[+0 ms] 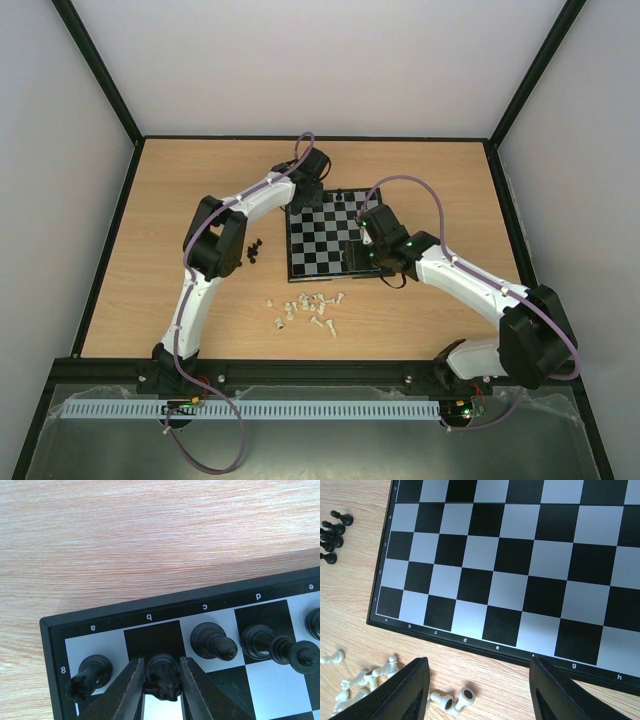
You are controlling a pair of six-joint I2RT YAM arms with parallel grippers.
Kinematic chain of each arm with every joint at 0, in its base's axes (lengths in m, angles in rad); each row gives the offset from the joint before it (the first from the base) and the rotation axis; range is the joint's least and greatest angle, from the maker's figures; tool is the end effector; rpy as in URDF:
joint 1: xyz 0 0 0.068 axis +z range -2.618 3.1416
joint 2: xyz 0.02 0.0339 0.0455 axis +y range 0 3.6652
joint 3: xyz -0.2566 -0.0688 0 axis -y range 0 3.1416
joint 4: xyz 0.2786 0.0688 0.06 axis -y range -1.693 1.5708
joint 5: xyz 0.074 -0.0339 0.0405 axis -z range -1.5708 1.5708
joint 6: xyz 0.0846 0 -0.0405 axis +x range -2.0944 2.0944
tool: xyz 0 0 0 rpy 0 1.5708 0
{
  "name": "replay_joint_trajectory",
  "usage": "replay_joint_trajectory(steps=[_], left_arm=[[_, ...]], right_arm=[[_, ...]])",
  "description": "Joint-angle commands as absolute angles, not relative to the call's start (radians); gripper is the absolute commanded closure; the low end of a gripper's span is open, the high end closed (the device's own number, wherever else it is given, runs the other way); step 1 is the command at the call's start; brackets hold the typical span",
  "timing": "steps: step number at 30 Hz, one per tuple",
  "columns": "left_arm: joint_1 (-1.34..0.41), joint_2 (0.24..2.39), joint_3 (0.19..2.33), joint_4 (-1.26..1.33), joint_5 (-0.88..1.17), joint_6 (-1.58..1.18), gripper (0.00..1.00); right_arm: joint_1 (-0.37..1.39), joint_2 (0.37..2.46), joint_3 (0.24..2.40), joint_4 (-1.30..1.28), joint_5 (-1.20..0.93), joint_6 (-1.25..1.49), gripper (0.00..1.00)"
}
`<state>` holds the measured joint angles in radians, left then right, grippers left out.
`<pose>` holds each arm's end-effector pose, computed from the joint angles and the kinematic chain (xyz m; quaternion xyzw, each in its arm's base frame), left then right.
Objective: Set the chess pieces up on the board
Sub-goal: Place the chess piece on the chessboard.
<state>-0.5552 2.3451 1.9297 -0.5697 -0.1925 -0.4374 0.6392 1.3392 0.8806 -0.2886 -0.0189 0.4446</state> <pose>0.4890 -0.2842 0.1085 0.0284 0.9530 -0.0559 0.2965 0.2830 0.2124 0.1859 -0.0928 0.9117 0.2138 0.3384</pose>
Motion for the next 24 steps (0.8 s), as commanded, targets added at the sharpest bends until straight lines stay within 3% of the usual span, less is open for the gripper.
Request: replay_joint_trajectory(steps=[1, 24], left_arm=[[-0.549, 2.36, 1.942, -0.612, -0.206, -0.439, 0.77], [-0.568, 2.293, 1.918, -0.616, -0.218, -0.446, 0.69]], right_arm=[[0.647, 1.353, 0.874, -0.296, -0.017, 0.431, 0.44], [0.655, 1.356, 0.876, -0.296, -0.016, 0.43, 0.44]])
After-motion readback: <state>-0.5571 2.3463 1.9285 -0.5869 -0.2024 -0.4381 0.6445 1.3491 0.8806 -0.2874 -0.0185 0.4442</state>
